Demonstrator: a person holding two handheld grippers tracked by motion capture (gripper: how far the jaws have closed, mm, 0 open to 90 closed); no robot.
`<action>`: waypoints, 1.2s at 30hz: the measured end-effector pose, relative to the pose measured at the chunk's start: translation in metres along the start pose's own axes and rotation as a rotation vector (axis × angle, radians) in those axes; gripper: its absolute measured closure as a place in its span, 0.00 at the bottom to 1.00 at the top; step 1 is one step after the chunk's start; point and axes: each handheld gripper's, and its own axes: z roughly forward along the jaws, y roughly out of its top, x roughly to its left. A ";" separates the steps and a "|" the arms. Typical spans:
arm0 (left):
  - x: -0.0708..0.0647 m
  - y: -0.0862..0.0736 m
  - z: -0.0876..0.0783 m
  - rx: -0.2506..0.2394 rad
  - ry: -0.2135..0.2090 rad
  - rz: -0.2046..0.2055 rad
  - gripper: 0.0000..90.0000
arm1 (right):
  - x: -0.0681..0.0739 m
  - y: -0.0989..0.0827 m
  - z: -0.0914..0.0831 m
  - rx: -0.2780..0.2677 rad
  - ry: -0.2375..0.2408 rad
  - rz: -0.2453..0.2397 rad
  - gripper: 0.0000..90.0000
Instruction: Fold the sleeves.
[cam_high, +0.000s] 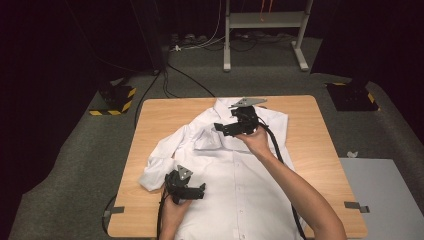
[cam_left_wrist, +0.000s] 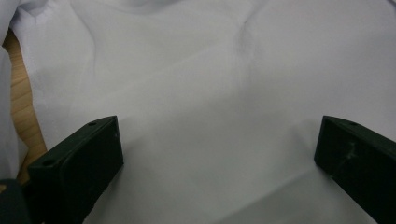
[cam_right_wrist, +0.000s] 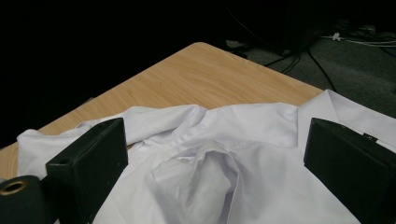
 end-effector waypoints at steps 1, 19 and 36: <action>0.000 0.000 0.000 0.000 0.000 0.000 0.01 | 0.000 0.000 0.000 0.000 0.000 0.000 0.07; 0.000 0.000 0.000 0.000 0.000 -0.001 0.01 | -0.003 -0.003 -0.030 0.001 -0.043 -0.011 0.05; 0.000 0.000 0.000 0.000 -0.001 -0.003 0.01 | -0.012 -0.008 -0.059 -0.023 -0.087 -0.003 0.05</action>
